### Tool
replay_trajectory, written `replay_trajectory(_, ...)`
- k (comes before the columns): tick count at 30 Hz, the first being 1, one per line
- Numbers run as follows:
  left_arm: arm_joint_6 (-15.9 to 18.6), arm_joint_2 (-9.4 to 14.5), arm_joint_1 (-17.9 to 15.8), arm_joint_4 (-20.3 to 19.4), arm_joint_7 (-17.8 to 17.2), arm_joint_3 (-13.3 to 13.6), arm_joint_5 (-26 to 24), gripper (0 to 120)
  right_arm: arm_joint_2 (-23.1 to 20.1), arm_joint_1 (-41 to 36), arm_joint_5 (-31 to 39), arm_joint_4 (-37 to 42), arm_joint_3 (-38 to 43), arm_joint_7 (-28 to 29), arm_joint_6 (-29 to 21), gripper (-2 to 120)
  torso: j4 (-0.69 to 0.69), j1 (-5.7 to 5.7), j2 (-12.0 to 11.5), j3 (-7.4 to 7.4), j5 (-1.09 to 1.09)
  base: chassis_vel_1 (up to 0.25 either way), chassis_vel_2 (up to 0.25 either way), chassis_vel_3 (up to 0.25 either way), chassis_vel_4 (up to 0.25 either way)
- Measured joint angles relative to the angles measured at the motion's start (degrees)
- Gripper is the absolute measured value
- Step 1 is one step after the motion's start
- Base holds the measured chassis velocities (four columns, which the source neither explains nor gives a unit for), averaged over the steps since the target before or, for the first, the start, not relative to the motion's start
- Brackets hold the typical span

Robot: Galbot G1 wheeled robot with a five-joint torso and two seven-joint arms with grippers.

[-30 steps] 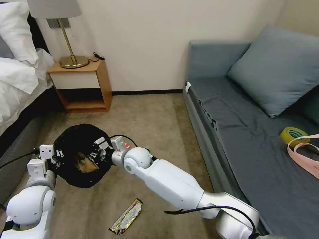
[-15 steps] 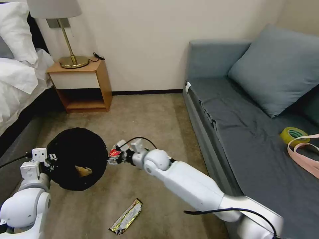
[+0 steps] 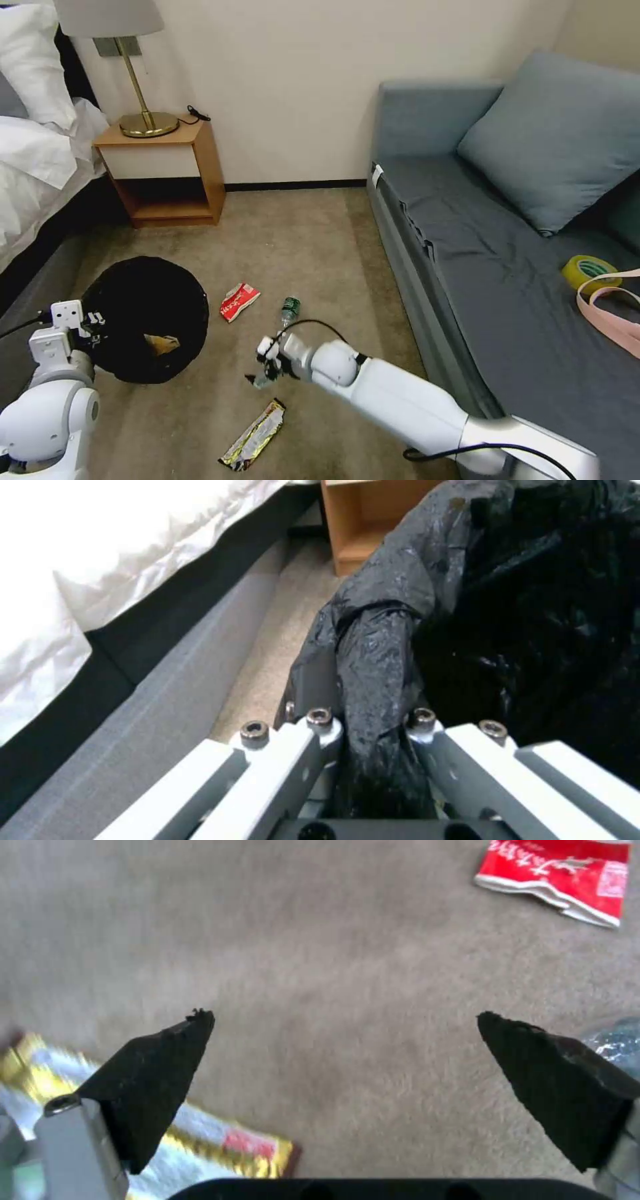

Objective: Pick up the trash bin, then pick up the garbage on the floor and place it into the trash bin.

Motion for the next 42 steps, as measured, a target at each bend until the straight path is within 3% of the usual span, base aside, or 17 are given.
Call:
replay_trajectory(3,0.5,-0.4,-0.4,-0.9,-0.4,0.0,-0.4,3,-0.9,-0.5,-6.6,-0.5,-3.3,-0.6,1.1,100,-0.01,0.00,0.0,0.00,-0.01,0.000,0.000,0.000,0.000)
replay_trajectory(21,0.6,-0.3,-1.6,0.0,-0.2,0.8,-0.3,3,-1.0,-1.6,-29.6,-5.3,-8.6,-4.5,12.6,100,0.00,0.00,0.0,0.00,-0.01,0.000,0.000,0.000,0.000)
replay_trajectory(42,0.1,-0.8,-1.4,0.6,0.0,1.1,0.1,3,-3.2,-2.7,-35.6,-3.4,-9.5,-6.8,15.2,100,-0.01,0.00,0.0,0.00,-0.01,0.000,0.000,0.000,0.000)
